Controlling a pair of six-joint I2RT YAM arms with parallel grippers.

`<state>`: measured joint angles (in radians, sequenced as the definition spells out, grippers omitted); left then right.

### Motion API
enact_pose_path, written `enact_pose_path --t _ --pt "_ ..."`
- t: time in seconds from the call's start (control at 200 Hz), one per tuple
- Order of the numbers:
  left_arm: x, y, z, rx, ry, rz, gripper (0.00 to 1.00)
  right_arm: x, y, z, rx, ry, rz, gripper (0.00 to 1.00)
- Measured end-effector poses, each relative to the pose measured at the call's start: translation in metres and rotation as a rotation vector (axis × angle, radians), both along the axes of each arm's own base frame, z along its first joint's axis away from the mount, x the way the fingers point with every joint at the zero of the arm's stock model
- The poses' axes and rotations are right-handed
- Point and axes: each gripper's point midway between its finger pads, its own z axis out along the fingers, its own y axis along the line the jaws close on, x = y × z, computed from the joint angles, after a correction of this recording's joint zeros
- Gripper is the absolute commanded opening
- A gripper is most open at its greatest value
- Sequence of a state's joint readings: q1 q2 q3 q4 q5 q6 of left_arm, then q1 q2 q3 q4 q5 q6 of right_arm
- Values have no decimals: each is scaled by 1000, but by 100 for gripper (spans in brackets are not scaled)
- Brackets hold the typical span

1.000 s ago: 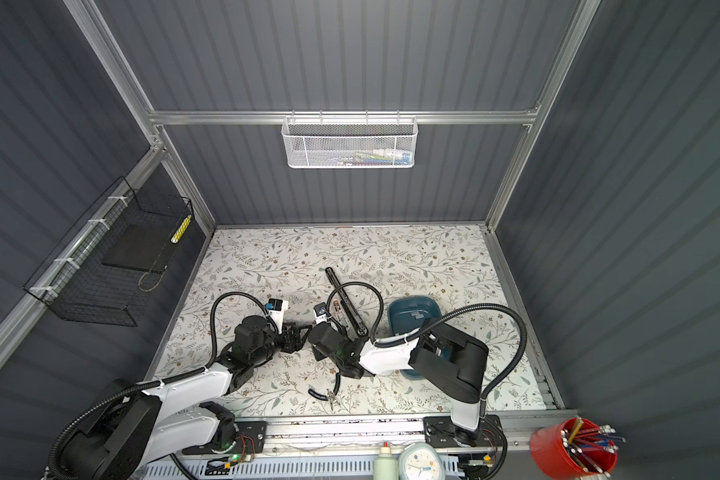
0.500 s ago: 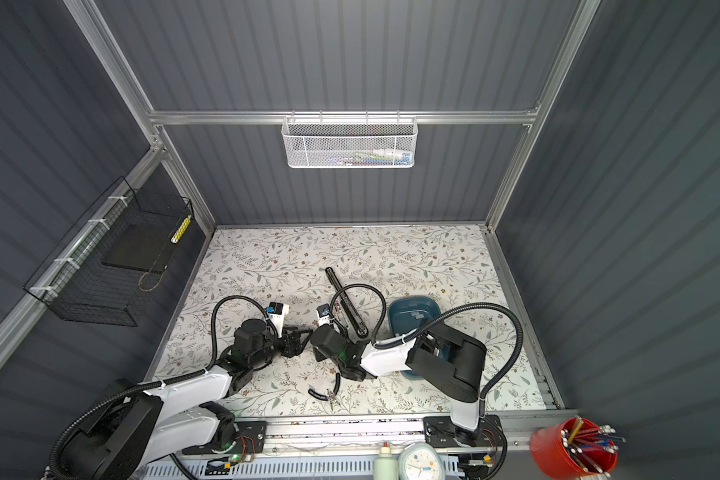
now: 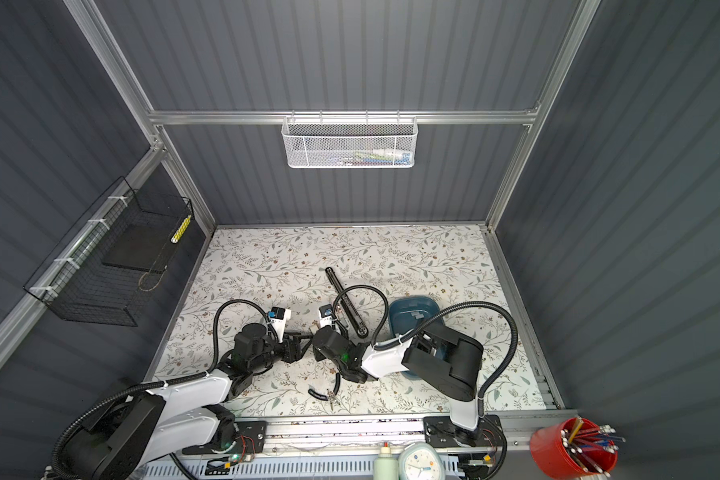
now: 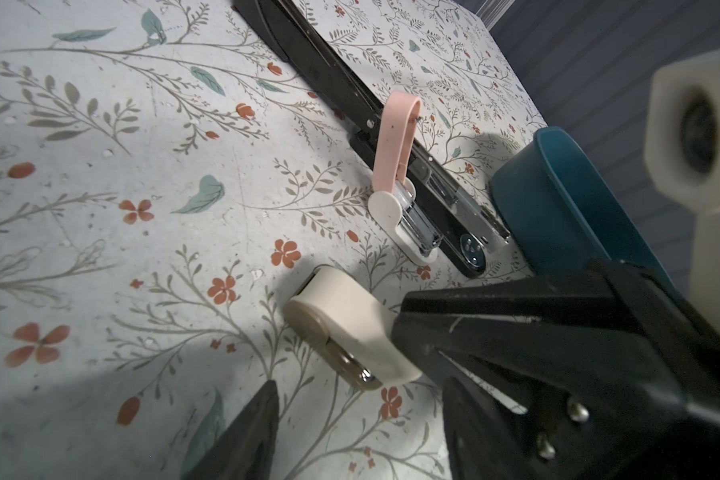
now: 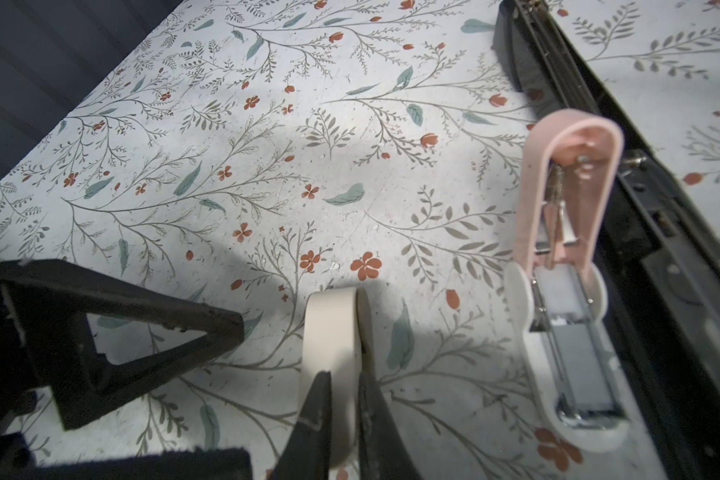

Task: Load the staples into the stapler

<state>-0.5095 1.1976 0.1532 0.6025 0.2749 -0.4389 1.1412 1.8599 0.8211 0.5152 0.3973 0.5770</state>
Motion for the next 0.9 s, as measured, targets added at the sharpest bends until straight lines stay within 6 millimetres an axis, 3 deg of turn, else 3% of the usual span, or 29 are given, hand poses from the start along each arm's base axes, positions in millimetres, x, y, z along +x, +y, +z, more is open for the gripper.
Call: enact_pose_path --t 0.385,0.645,0.901 --pt "1 -5 -20 2 48 -4 58 -1 -3 -5 82 -18 -16 14" --pt "3 -8 -18 -11 30 -7 58 -1 -1 -6 97 -26 -16 14" --pt "5 -3 -3 2 1 14 79 -3 -7 -1 36 -35 -8 26"
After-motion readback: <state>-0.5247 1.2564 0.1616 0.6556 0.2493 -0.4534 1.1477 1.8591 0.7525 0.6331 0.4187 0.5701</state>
